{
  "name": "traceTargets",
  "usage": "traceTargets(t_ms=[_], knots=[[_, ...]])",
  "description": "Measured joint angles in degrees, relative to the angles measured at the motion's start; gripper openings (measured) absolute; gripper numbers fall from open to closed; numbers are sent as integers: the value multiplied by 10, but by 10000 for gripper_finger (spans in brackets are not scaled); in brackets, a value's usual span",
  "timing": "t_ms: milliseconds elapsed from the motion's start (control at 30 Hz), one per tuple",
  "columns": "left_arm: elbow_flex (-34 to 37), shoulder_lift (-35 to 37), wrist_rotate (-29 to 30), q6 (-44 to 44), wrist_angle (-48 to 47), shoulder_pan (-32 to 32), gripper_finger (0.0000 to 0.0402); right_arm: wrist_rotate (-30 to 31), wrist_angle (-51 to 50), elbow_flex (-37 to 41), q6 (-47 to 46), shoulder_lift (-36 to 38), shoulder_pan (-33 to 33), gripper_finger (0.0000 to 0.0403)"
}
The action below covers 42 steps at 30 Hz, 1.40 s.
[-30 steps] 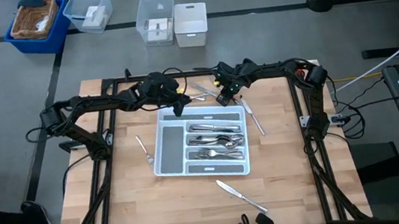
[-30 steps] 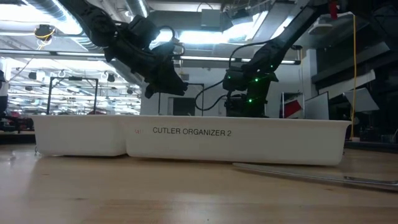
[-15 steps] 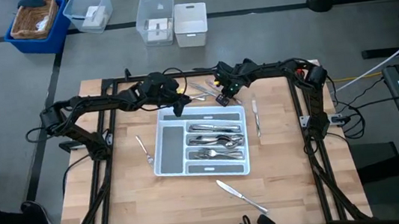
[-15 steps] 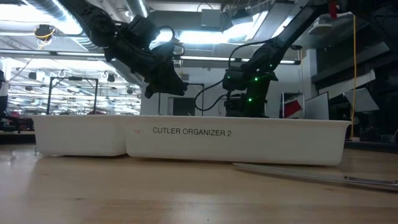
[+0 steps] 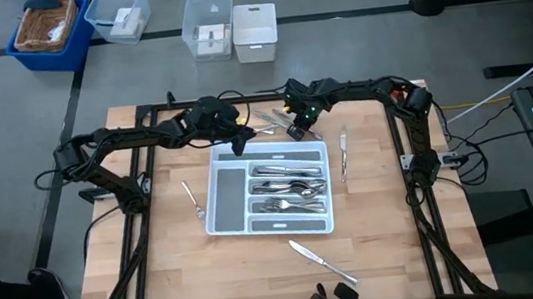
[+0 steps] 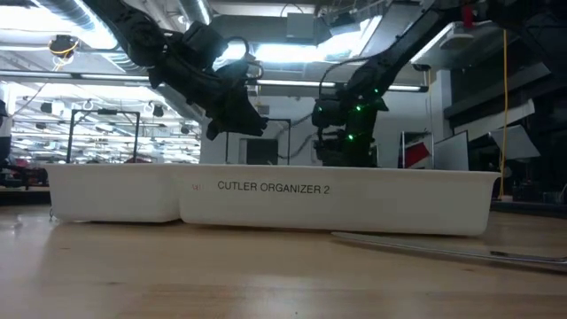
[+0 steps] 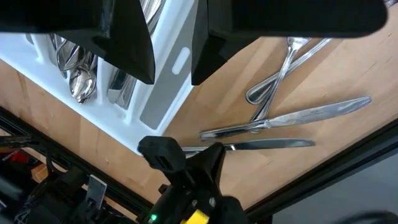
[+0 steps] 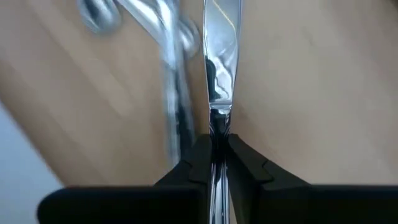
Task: Sort silverware
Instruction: Put the knife into the organizer tray
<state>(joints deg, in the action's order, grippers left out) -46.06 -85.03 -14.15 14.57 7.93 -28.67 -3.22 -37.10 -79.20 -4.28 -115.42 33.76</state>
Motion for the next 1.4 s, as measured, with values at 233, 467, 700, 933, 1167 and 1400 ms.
traceTargets(t_ms=[233,467,700,933,1167,1400], knots=[[0,0,0,0,0,0,95,-1,-20,-32,5,1,0,36],[0,5,-1,0,2,-2,95,-40,-63,-66,6,2,0,36],[0,56,-3,2,-9,-24,95,-114,-118,-122,6,4,-1,37],[0,140,-3,-4,-121,-50,95,-211,-151,-157,5,5,-16,37],[0,211,0,0,-261,-60,95,-229,-173,-157,44,5,-87,37],[0,239,2,0,-312,-60,95,-202,-171,-157,65,5,-156,37]])
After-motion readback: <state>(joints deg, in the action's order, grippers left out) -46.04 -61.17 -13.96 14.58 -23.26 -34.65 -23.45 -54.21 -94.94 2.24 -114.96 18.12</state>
